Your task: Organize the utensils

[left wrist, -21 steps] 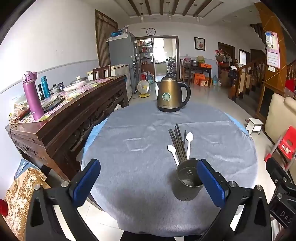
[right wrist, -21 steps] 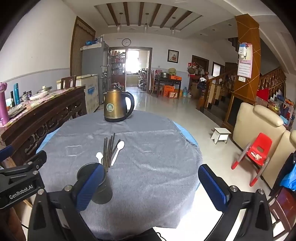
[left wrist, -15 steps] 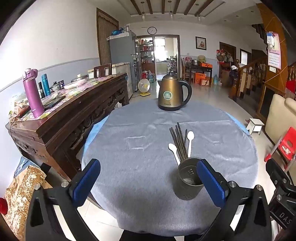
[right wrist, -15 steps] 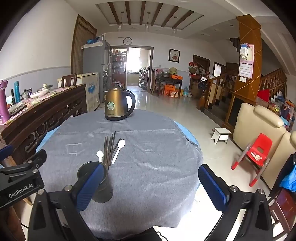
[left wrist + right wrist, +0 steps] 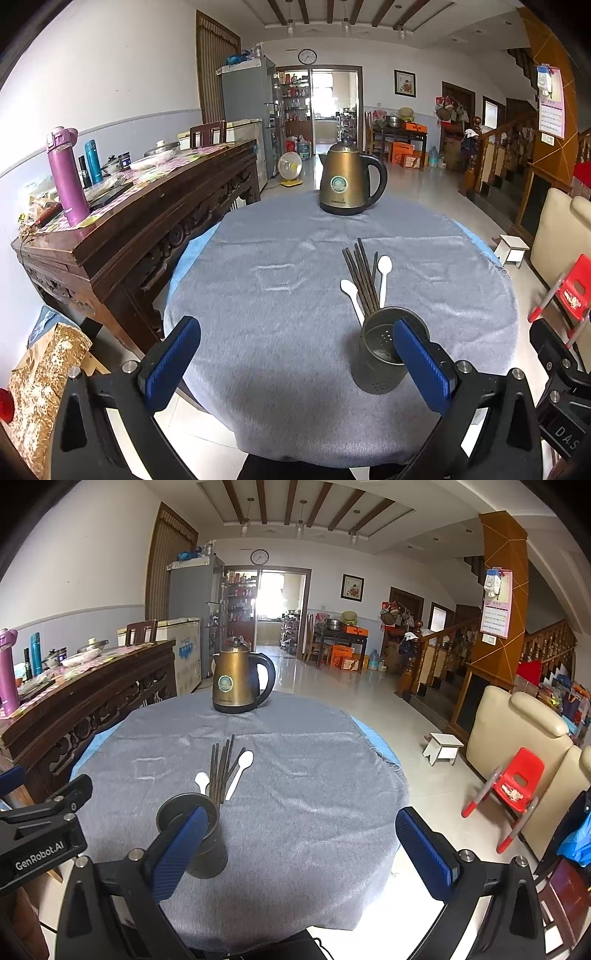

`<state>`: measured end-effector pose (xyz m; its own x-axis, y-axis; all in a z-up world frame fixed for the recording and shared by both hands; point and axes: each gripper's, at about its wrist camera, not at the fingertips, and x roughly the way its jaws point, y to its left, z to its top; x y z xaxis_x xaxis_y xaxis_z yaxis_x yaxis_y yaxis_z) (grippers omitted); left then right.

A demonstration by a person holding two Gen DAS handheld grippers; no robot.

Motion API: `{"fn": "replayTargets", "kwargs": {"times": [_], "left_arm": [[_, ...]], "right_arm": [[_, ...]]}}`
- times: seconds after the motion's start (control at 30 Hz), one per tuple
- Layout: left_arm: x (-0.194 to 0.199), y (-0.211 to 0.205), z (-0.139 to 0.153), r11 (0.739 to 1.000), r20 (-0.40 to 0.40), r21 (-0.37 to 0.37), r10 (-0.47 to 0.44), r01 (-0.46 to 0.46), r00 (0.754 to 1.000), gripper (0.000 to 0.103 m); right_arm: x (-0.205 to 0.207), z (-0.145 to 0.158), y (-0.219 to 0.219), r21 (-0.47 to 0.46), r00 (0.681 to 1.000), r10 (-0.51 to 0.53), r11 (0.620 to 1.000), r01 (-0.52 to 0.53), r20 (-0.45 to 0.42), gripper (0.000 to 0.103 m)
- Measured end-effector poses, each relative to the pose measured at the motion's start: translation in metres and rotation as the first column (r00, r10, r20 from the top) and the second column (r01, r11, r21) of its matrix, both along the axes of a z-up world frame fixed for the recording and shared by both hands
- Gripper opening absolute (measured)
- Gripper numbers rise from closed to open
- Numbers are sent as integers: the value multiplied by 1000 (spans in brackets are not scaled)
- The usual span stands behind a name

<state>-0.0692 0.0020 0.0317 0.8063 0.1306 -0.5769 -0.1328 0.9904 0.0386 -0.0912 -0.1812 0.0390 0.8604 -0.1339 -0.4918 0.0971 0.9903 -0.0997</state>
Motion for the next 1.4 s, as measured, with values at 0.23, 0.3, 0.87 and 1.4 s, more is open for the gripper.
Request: {"fn": "replayTargets", "kwargs": {"times": [0.23,0.3,0.87,1.4], "left_arm": [[1,1,-2,1000,-9,0,-3,3,1000,103],[1,1,-2,1000,-10,0,-1,1,1000,103],[2,1,-6,1000,-23,-1,-4,4,1000,103],[8,7,-9,1000,-27,-4,11,-11,1000,103]], "right_arm": [[0,-2,2,-6,1000,2,1000,-2,-3,103],[0,-2,2,-8,1000,1,1000,-1,1,103],[1,-9,5,-64,1000,3,998,-3,9,103],[12,-19,9,-154,1000,9,988,-8,7,103]]}}
